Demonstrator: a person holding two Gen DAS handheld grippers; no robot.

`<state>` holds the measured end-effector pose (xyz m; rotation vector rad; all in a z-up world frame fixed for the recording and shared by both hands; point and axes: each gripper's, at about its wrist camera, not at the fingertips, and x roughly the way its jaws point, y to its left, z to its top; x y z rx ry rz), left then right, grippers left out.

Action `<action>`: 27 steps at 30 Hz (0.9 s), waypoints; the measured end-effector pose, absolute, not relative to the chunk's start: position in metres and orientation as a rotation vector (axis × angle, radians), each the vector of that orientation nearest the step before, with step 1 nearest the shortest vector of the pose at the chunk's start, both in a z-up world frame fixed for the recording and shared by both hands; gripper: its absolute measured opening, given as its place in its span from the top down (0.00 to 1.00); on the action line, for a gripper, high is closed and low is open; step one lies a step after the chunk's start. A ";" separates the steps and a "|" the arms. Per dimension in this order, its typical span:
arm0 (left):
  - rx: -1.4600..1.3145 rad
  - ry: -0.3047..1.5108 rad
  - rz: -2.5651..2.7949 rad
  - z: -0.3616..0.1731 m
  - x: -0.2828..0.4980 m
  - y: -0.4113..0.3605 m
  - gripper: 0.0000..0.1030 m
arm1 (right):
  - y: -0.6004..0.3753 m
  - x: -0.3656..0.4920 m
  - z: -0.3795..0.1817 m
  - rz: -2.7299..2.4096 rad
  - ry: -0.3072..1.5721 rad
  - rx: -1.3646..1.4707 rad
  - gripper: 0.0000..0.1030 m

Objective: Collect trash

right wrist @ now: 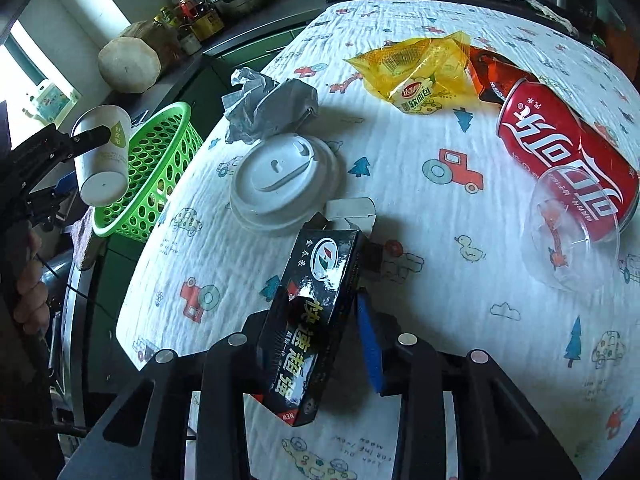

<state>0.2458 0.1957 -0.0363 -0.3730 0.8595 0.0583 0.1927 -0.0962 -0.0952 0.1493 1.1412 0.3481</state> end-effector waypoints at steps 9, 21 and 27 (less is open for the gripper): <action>-0.387 0.845 0.131 -0.031 0.250 0.222 0.36 | -0.102 0.198 -0.095 0.349 1.161 0.185 0.67; -0.376 0.858 0.148 -0.041 0.259 0.232 0.36 | -0.087 0.200 -0.100 0.321 1.168 0.145 0.34; -0.389 0.858 0.193 -0.042 0.265 0.251 0.36 | -0.072 0.200 -0.111 0.290 1.188 0.052 0.41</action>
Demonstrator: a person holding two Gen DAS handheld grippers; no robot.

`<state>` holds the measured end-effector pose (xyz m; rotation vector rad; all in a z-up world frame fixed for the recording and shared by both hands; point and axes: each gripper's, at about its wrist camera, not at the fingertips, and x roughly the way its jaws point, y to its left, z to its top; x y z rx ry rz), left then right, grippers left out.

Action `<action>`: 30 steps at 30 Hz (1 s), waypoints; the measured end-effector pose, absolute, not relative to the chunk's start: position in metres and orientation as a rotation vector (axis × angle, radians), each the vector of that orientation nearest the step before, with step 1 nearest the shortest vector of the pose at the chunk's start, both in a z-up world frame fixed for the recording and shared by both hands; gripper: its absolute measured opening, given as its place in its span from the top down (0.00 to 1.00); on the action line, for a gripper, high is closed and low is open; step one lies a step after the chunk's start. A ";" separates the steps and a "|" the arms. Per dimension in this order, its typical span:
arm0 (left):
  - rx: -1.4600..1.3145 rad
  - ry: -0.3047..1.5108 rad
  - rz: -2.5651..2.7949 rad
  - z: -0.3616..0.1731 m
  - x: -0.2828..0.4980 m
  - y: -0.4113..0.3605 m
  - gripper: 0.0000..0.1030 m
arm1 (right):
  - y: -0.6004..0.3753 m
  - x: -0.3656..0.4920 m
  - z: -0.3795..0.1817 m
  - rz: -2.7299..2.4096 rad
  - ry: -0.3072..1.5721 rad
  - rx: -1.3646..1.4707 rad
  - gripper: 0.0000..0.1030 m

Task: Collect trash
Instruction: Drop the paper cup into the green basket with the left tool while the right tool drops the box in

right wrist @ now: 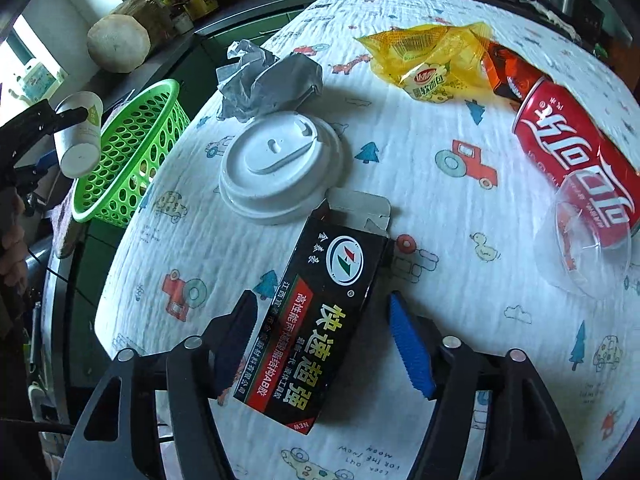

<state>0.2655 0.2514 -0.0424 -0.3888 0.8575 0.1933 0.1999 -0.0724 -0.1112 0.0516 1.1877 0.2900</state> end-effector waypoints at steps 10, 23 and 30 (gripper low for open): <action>-0.387 0.900 0.294 -0.059 0.291 0.300 0.34 | -0.089 0.199 -0.102 0.305 1.186 0.070 0.56; -0.454 0.954 0.313 -0.086 0.287 0.326 0.31 | -0.064 0.209 -0.043 0.441 1.035 0.092 0.57; -0.496 0.898 0.325 -0.073 0.258 0.343 0.29 | 0.021 0.248 -0.021 0.645 0.959 0.055 0.57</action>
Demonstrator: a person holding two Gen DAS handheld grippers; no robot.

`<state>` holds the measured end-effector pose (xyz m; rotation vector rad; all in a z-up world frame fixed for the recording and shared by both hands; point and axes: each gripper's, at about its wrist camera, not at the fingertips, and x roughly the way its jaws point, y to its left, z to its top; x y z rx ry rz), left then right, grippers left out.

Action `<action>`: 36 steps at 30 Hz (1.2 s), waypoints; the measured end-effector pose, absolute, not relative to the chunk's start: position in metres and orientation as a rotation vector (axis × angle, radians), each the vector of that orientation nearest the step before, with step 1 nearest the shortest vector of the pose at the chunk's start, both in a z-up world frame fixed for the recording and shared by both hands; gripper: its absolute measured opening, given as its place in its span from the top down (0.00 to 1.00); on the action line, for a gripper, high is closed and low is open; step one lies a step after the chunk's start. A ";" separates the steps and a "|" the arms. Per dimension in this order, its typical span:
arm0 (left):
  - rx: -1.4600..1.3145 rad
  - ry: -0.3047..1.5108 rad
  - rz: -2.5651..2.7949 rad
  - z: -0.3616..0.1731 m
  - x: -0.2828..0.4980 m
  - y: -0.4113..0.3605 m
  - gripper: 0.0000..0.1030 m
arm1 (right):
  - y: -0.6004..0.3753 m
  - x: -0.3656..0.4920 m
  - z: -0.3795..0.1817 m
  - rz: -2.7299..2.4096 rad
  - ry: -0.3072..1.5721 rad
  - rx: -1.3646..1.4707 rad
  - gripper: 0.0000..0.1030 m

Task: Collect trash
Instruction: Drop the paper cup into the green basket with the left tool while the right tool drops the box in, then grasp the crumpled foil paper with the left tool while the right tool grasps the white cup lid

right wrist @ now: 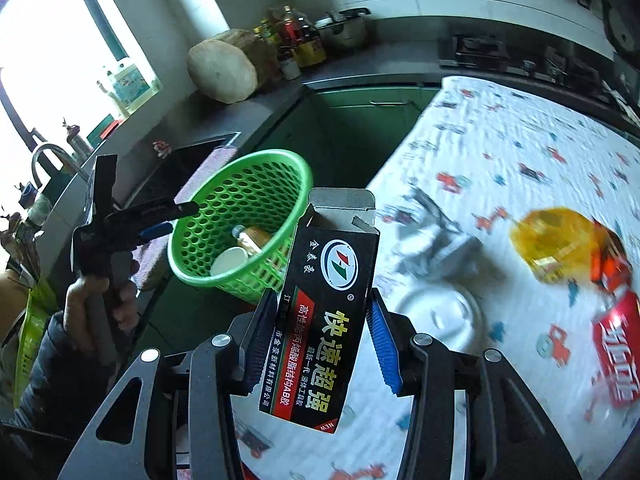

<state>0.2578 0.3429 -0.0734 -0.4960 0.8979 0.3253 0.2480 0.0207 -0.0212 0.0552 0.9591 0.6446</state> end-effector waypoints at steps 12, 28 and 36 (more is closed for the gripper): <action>-0.555 0.836 0.397 -0.064 0.198 0.379 0.27 | 0.193 0.326 -0.027 0.860 0.891 -0.091 0.56; -0.569 0.846 0.394 -0.069 0.197 0.381 0.27 | 0.167 0.308 -0.027 0.844 0.837 -0.165 0.30; -0.525 0.857 0.320 -0.060 0.224 0.342 0.25 | 0.079 0.269 -0.026 0.784 0.845 -0.139 0.24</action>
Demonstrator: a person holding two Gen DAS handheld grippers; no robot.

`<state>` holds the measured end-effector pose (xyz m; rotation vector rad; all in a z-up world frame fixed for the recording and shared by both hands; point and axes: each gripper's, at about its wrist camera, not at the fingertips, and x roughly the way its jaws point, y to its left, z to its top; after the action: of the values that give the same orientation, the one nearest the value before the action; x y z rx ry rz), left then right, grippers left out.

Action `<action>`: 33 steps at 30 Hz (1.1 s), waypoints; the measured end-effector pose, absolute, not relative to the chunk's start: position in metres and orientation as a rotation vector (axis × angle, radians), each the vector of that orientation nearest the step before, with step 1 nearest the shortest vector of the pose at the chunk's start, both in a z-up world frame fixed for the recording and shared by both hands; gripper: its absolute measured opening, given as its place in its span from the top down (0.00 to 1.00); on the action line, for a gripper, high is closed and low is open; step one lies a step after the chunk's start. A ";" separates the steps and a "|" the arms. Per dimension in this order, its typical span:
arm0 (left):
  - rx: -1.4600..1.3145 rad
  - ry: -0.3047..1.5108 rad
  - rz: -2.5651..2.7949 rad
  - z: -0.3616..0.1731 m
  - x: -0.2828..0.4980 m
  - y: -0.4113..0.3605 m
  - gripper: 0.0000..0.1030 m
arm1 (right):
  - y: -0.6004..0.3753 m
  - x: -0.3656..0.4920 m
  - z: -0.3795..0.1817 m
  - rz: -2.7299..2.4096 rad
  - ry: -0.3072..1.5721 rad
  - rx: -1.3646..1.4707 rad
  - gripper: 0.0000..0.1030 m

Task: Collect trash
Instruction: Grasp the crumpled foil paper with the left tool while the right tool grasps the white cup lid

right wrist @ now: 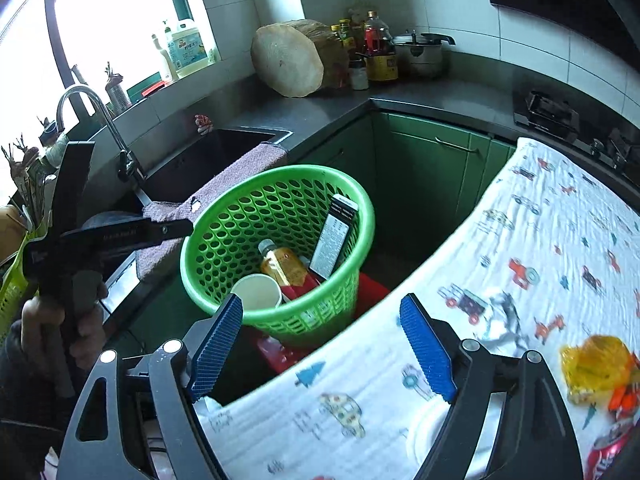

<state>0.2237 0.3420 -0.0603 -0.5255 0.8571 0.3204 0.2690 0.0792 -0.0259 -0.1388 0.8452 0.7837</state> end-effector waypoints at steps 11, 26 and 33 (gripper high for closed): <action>-0.472 0.866 0.234 -0.049 0.239 0.280 0.20 | -0.028 0.236 -0.065 0.639 0.905 -0.143 0.14; -0.449 0.895 0.156 -0.051 0.253 0.242 0.17 | -0.029 0.269 -0.106 0.610 0.970 -0.212 0.11; -0.411 0.912 0.112 -0.052 0.266 0.227 0.17 | -0.019 0.280 -0.120 0.603 0.995 -0.238 0.13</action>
<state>0.2663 0.2266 -0.0521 -0.4111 0.9116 0.1124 0.2803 -0.0195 -0.1198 -0.2376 0.9955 0.6034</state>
